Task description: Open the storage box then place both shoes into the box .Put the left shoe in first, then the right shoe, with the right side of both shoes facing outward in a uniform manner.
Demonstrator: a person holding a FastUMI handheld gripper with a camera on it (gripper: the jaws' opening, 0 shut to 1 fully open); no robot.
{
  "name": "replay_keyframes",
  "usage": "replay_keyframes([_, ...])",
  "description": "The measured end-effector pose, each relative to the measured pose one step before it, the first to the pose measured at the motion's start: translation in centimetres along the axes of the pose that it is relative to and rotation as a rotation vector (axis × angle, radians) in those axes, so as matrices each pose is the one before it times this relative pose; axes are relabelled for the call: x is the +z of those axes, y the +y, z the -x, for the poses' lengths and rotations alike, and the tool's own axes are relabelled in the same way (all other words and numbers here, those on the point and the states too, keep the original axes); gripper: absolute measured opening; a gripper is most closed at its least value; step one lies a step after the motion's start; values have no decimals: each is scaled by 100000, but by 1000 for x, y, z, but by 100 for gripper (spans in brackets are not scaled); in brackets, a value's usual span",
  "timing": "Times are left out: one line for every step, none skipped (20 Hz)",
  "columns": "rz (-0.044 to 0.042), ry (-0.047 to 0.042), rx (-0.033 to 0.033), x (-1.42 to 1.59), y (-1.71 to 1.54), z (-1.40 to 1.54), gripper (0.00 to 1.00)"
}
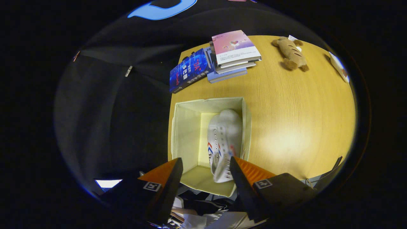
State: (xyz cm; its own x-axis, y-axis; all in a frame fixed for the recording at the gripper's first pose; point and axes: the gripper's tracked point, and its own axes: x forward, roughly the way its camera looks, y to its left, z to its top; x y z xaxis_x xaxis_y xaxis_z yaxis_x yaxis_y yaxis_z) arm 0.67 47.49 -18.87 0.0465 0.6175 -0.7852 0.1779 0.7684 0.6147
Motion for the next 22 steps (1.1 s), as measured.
replay_keyframes([1551,-955,-706,270,-180,124,96])
replay_keyframes([718,-477,-73,125,5,207,97])
replay_keyframes([-94,190,428,-88,54,163,97])
replay_keyframes([-235,222,426,-164,-26,99,97])
replay_keyframes([-393,20,749,-85,-44,128,97])
replay_keyframes([-720,-63,761,-176,-10,137,97])
replay_keyframes([-606,-255,801,-184,-86,298,97])
replay_keyframes([-170,-529,799,-126,-107,304,97])
replay_keyframes([44,-987,730,-33,-218,325,97])
replay_keyframes([253,-1038,1011,-90,-171,486,97])
replay_keyframes([719,-987,1499,-23,-150,508,97])
replay_keyframes([1578,-1662,899,125,-364,456,97])
replay_keyframes([2031,-2006,-111,198,-688,531,97])
replay_keyframes([1713,-2996,259,379,-555,668,97])
replay_keyframes([1189,-3395,281,435,-533,651,97])
replay_keyframes([777,-3330,-42,342,-665,826,97])
replay_keyframes([719,-3126,-626,351,-845,877,97])
replay_keyframes([1055,-3303,-1172,387,-995,877,97])
replay_keyframes([1184,-3711,-1559,516,-1103,877,97])
replay_keyframes([1079,-3432,-1615,365,-1084,886,97])
replay_keyframes([968,-3757,-1937,423,-1242,919,97])
replay_keyframes([1306,-3561,-2027,490,-1217,672,97])
